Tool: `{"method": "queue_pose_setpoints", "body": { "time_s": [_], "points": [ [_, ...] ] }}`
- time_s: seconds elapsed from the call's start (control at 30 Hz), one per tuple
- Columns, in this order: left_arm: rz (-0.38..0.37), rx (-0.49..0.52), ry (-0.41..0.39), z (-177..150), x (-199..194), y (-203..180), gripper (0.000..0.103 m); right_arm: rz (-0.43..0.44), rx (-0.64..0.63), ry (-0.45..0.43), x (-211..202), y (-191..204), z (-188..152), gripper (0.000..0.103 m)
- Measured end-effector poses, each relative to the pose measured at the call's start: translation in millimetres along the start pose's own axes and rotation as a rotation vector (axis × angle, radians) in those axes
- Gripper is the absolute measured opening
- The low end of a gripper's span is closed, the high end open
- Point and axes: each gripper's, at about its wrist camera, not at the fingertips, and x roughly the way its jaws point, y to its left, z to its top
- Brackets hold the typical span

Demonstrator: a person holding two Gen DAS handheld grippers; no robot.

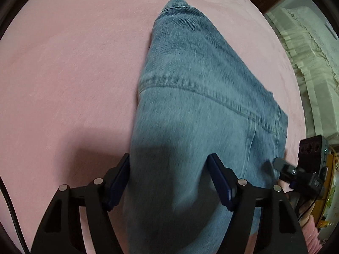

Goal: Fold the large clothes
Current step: 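Grasp the denim bundle edge with the right gripper and lift it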

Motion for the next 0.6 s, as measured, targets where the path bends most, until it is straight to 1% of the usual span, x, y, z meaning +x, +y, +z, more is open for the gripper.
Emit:
{"method": "queue_pose_setpoints", "body": {
  "time_s": [0.03,0.07,0.1,0.13,0.17,0.2,0.23,0.33,0.4,0.47,0.57,0.6],
  "points": [
    [-0.005,-0.009,-0.001,1.7,1.5,0.6,0.071,-0.023,-0.002,0.002,3.8,1.4,2.7,0.069],
    [-0.009,-0.017,-0.001,1.6,0.9,1.5,0.069,-0.043,-0.002,-0.001,3.6,0.1,5.6,0.062],
    [-0.020,-0.024,-0.003,1.9,0.0,3.2,0.067,-0.077,0.001,-0.009,3.6,0.8,5.6,0.052],
    [-0.029,-0.029,-0.006,1.3,-2.1,4.1,0.061,-0.084,0.004,-0.013,1.9,-0.3,6.5,0.043],
    [-0.032,-0.029,-0.009,1.9,-4.2,4.2,0.056,-0.080,-0.001,-0.026,-2.1,2.0,4.5,0.039],
    [-0.038,-0.028,-0.012,1.0,-6.6,4.9,0.054,-0.074,-0.014,-0.042,-7.0,5.3,2.5,0.032],
    [-0.045,-0.028,-0.015,0.5,-9.4,5.3,0.050,-0.073,-0.024,-0.055,-10.2,8.9,0.4,0.028],
    [-0.050,-0.033,-0.016,1.8,-17.6,6.6,0.047,-0.111,-0.067,-0.088,-13.4,25.8,-2.7,0.021],
    [-0.052,-0.028,-0.015,1.8,-24.1,8.8,0.045,-0.138,-0.126,-0.116,-17.5,45.7,-6.6,0.019],
    [-0.059,-0.026,-0.015,3.4,-29.8,8.6,0.043,-0.143,-0.158,-0.140,-24.0,62.6,-8.5,0.018],
    [-0.072,-0.007,-0.028,4.4,-49.6,15.4,0.042,-0.163,-0.189,-0.172,-29.7,85.3,-13.4,0.018],
    [-0.072,0.006,-0.037,4.3,-58.2,19.3,0.041,-0.189,-0.223,-0.175,-28.1,100.2,-16.7,0.018]
  ]
}}
